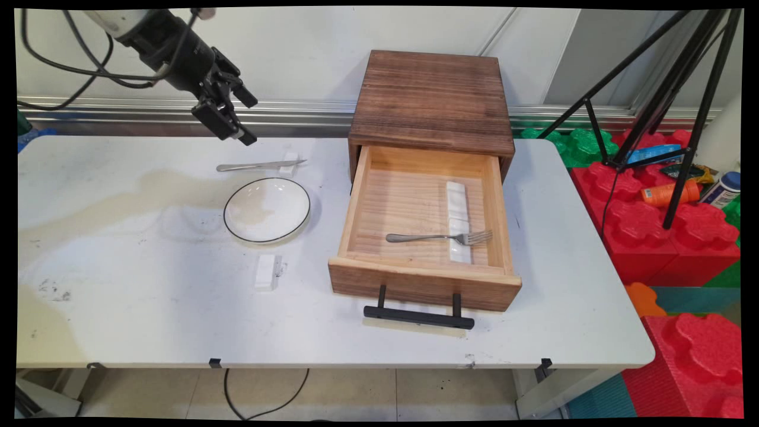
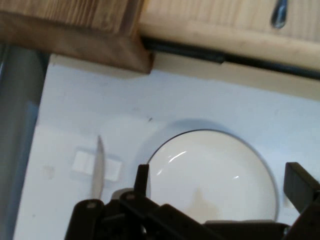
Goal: Pick up the knife from the left of the white plate, then place the picked object into the drawer
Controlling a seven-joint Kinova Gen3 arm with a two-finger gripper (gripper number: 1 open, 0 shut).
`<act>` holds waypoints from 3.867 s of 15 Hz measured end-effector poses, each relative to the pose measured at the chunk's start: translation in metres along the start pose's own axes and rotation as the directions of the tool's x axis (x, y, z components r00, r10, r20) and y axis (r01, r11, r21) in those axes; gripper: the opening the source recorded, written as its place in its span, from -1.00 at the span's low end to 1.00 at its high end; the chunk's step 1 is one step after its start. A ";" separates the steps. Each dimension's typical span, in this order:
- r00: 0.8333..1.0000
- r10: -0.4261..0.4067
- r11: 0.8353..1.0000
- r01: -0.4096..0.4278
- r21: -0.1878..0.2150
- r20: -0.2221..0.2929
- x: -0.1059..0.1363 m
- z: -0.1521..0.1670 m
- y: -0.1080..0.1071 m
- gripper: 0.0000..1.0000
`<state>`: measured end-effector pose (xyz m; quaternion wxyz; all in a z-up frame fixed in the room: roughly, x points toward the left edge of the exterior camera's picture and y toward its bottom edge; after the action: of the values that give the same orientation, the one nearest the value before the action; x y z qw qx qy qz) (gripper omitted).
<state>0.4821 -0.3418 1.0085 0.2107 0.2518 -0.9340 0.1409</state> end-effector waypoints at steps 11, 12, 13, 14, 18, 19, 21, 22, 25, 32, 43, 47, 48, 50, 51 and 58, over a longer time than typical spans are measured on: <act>0.988 0.037 0.998 -0.043 0.042 0.152 -0.013 0.065 -0.067 1.00; 0.986 0.039 0.998 -0.046 0.042 0.161 -0.014 0.070 -0.071 1.00; 0.984 0.043 0.998 -0.051 0.041 0.174 -0.016 0.077 -0.078 1.00; 0.982 0.046 0.998 -0.054 0.039 0.182 -0.017 0.082 -0.082 1.00; 0.974 0.052 0.998 -0.059 0.028 0.221 -0.025 0.108 -0.102 1.00; 0.971 0.053 0.998 -0.061 0.025 0.232 -0.028 0.115 -0.108 1.00; 0.965 0.058 0.998 -0.064 0.016 0.255 -0.034 0.130 -0.119 1.00; 0.963 0.061 0.998 -0.065 0.009 0.264 -0.037 0.138 -0.125 1.00; 0.957 0.072 0.997 -0.070 -0.016 0.282 -0.044 0.157 -0.135 1.00; 0.946 0.102 0.994 -0.084 -0.072 0.308 -0.056 0.194 -0.153 1.00; 0.941 0.139 0.986 -0.103 -0.128 0.309 -0.064 0.222 -0.167 -1.00; 0.942 0.142 0.985 -0.104 -0.137 0.304 -0.065 0.227 -0.168 -1.00; 0.942 0.142 0.985 -0.104 -0.138 0.303 -0.065 0.228 -0.168 -1.00; 0.943 0.142 0.985 -0.104 -0.139 0.301 -0.066 0.229 -0.167 -1.00; 0.943 0.143 0.985 -0.104 -0.140 0.301 -0.066 0.229 -0.167 -1.00; 0.946 0.118 0.989 -0.085 -0.118 0.303 -0.068 0.223 -0.166 -1.00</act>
<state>0.5519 -0.5344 0.8089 0.0670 0.2112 -0.9732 0.0616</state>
